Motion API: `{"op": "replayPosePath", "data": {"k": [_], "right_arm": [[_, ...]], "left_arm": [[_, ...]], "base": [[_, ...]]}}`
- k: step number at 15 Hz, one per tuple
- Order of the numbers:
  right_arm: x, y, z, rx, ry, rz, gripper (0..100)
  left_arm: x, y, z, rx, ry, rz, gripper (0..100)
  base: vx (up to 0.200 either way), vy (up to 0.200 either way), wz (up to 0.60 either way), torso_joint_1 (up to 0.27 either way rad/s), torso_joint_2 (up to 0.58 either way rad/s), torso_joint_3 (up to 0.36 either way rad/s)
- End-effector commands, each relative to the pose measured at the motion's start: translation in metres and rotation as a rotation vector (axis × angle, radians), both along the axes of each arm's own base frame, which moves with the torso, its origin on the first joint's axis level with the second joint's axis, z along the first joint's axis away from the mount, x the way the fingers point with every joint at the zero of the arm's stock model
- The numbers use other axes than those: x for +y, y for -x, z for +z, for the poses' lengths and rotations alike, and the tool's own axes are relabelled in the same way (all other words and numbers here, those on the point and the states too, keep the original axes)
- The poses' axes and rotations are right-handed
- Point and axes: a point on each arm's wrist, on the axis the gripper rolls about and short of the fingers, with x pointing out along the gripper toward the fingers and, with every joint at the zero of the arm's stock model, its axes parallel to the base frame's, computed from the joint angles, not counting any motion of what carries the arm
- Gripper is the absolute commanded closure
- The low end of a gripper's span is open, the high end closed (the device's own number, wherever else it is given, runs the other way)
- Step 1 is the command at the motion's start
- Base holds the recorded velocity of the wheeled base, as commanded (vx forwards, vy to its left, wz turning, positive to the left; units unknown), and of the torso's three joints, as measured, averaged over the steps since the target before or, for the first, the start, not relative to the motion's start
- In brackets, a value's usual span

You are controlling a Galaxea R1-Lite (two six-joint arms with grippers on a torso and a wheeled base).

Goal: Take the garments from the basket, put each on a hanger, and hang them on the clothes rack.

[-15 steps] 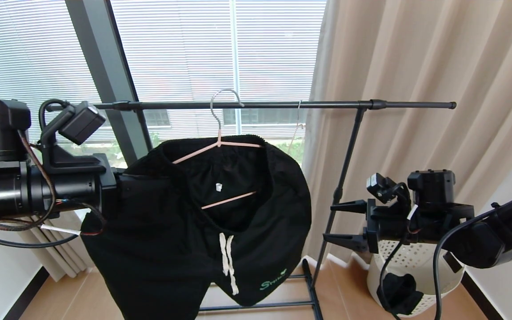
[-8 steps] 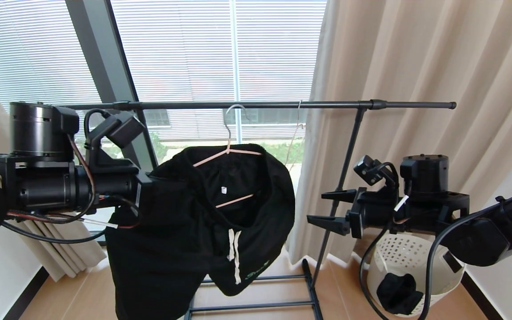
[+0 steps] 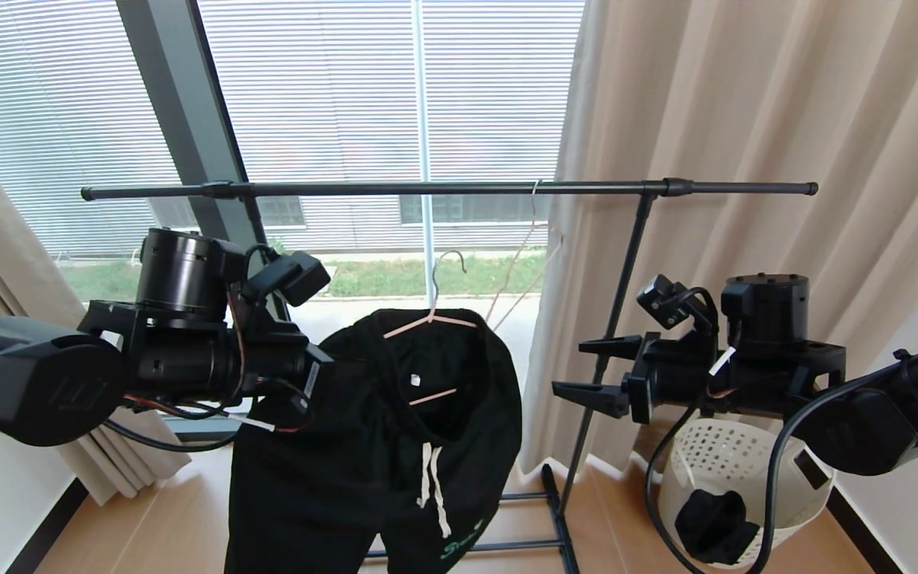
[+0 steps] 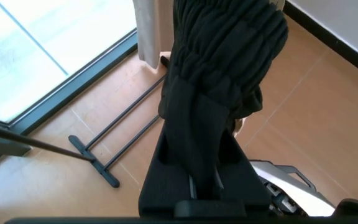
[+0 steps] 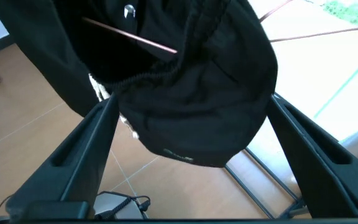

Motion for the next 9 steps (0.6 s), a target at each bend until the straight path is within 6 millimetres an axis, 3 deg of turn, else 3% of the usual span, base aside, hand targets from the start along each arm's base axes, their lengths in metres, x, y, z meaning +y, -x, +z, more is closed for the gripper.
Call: {"op": "replayPosePath", "data": {"k": [1, 9], "right_arm": [[0.0, -0.001, -0.001, -0.002, 0.002, -0.004, 0], [0.0, -0.002, -0.002, -0.017, 0.001, -0.008, 0]], "left_arm": [[-0.004, -0.008, -0.021, 0.057, -0.041, 0.022, 100], [-0.01, -0.03, -0.046, 0.09, -0.141, 0.138, 100]], "base": [[0.0, 0.0, 0.0, 0.0, 0.0, 0.0], [0.0, 0.0, 0.0, 0.0, 0.0, 0.0]]}}
